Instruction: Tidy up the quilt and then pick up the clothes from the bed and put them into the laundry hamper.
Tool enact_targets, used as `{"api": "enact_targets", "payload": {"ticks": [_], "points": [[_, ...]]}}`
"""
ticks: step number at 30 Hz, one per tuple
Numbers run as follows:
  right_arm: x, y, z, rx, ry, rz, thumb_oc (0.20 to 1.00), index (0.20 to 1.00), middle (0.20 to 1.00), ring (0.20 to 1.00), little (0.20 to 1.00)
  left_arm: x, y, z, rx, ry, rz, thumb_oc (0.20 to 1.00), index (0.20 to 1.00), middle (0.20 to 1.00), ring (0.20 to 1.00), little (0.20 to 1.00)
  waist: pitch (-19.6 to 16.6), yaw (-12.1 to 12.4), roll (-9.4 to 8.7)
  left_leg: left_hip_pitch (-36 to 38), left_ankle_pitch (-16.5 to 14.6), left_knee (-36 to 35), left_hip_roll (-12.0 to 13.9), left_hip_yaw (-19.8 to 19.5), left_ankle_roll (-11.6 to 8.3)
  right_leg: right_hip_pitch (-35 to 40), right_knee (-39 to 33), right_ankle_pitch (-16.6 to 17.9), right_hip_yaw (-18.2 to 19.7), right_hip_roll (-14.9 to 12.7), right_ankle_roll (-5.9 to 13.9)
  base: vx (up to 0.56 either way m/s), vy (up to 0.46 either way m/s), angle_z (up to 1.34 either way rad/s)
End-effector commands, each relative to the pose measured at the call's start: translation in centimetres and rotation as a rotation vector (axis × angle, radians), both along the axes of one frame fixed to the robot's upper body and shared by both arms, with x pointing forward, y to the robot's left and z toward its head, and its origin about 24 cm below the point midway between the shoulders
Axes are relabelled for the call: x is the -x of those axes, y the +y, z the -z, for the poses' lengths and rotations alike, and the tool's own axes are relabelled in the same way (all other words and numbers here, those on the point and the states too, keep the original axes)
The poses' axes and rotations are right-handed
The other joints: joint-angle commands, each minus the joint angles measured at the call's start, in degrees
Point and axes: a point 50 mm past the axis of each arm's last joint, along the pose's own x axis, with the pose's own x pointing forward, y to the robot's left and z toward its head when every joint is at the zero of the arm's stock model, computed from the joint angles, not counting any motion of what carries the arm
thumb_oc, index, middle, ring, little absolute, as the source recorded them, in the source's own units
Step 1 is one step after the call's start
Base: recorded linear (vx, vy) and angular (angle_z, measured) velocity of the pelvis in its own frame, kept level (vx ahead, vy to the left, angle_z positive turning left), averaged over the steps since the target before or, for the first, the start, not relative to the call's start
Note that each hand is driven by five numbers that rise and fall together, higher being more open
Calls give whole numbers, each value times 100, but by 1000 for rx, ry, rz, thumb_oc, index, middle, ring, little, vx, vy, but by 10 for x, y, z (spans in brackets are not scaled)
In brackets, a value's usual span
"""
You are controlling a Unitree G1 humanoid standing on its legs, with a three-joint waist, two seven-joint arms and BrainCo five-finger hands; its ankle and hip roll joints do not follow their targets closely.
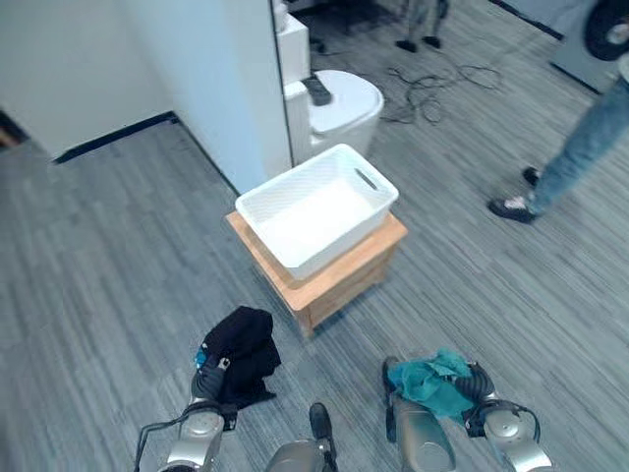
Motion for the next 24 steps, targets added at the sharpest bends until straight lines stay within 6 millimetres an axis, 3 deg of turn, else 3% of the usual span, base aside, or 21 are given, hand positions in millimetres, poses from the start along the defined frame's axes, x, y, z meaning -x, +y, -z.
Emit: {"api": "enact_targets", "payload": {"ticks": [1, 3, 4, 6, 7, 8, 9, 11, 12, 13, 14, 15, 16, 18, 20, 21, 22, 24], "points": [[-17, -12, -17, 10, -101, 35, 200, 200, 200, 200, 200, -10, 3, -11, -50, -71, 43, 200, 200, 200, 200, 200, -31, -130, -20, 218, -271, -87, 893, 203, -803, 298, 649, -115, 177, -374, 352, 359, -508, 113], [-17, -14, -17, 23, -92, 29, 200, 200, 200, 200, 200, 1, 12, -6, -56, -31, 19, 200, 200, 200, 200, 200, -117, -112, -96, 439, -208, -87, 1060, 179, -924, 375, 816, -126, 49, -345, 423, 316, -574, 128], [-21, -19, -23, 49, -113, 24, 200, 200, 200, 200, 200, 11, 14, 0, -43, 2, -21, 200, 200, 200, 200, 200, -179, -141, -53, 427, -70, -87, 1340, 253, -1037, 441, 815, -114, -4, -138, 373, 163, -460, 70], [-23, -29, -30, 79, -139, 28, 200, 200, 200, 200, 200, 20, 10, 6, -17, 15, -40, 200, 200, 200, 200, 200, -217, -158, -2, 390, 109, -79, 1511, 313, -1110, 654, 548, -129, -175, -33, 302, 156, -382, -13], [-22, -29, -30, 79, -138, 28, 200, 200, 200, 200, 200, 20, 10, 6, -17, 15, -40, 200, 200, 200, 200, 200, -214, -167, 5, 391, 111, -80, 1518, 303, -1114, 671, 530, -119, -187, -31, 299, 178, -393, 0], [-21, -42, -35, 101, -155, 57, 200, 200, 200, 200, 200, 24, 5, 9, -4, 32, -30, 200, 200, 200, 200, 200, -230, -276, -10, 351, 191, 80, 1568, 687, -1080, 940, 291, -123, -398, -63, 224, 82, -178, 21], [-20, -42, -35, 101, -154, 57, 200, 200, 200, 200, 200, 24, 5, 9, -4, 32, -30, 200, 200, 200, 200, 200, -226, -283, -7, 350, 187, 91, 1572, 677, -1082, 957, 275, -115, -407, -63, 223, 99, -235, 62], [-23, -48, -43, 124, -184, 56, 200, 200, 200, 200, 200, 21, 2, 8, -2, 28, 6, 200, 200, 200, 200, 200, -177, -314, -52, 280, -38, 550, 1415, 1012, -940, 1132, 215, -162, -592, -123, 152, 21, -138, 58], [-27, -50, -49, 140, -205, 51, 200, 200, 200, 200, 200, 16, -1, 5, -4, 15, 36, 200, 200, 200, 200, 200, -147, -290, -77, 127, -240, 834, 1182, 1031, -832, 1222, 142, -163, -668, -119, 99, -50, -219, 5], [-34, -52, -60, 155, -253, 43, 200, 200, 200, 200, 200, 6, -6, -1, -12, -21, 87, 200, 200, 200, 200, 200, -102, -291, -133, -215, -562, 1270, 782, 1254, -630, 1310, 98, -184, -841, -94, 35, -61, -174, 11], [-34, -52, -60, 156, -252, 43, 200, 200, 200, 200, 200, 6, -6, -1, -12, -21, 87, 200, 200, 200, 200, 200, -104, -294, -131, -227, -575, 1289, 784, 1250, -627, 1309, 98, -185, -844, -95, 38, -78, -107, 43], [-38, -52, -67, 158, -284, 38, 200, 200, 200, 200, 200, 3, -8, -5, -23, -33, 125, 200, 200, 200, 200, 200, -87, -329, -61, -165, -612, 1068, 650, 1724, -521, 1252, 273, -291, -986, 8, 44, 2, 83, 60], [-41, -52, -75, 163, -320, 31, 200, 200, 200, 200, 200, 8, -8, -3, -18, -8, 156, 200, 200, 200, 200, 200, -86, -389, 32, 112, -580, 642, 584, 1810, -435, 1105, 791, -340, -1162, 135, 74, 4, 110, 64], [-41, -51, -77, 160, -332, 33, 200, 200, 200, 200, 200, 9, -6, -2, -26, 7, 156, 200, 200, 200, 200, 200, -74, -416, 4, 191, -540, 508, 573, 1771, -422, 964, 1184, -319, -1294, 150, 147, 9, 69, 35], [-43, -44, -82, 153, -358, -4, 200, 200, 200, 200, 200, 12, 3, -3, -78, 45, 181, 200, 200, 200, 200, 200, 41, -503, -64, 322, -418, 176, 635, 1773, -414, 491, 2099, -84, -1459, 154, 596, -60, -6, 15], [-44, -41, -85, 152, -373, -15, 200, 200, 200, 200, 200, 13, 7, -3, -101, 59, 188, 200, 200, 200, 200, 200, 34, -523, -78, 374, -368, 23, 650, 1740, -432, 359, 2316, -115, -1391, 149, 700, -21, -25, 14], [-45, -40, -90, 158, -402, -21, 200, 200, 200, 200, 200, 13, 11, -4, -127, 64, 195, 200, 200, 200, 200, 200, 24, -548, -93, 412, -376, -55, 689, 1654, -452, 320, 2266, -162, -1258, 128, 707, 50, -59, 40], [-47, -41, -100, 176, -447, -27, 200, 200, 200, 200, 200, 12, 15, -7, -133, 60, 190, 200, 200, 200, 200, 200, -25, -566, -101, 445, -434, -87, 769, 1511, -489, 455, 1747, -260, -1113, -106, 523, 109, -140, 53]]}}
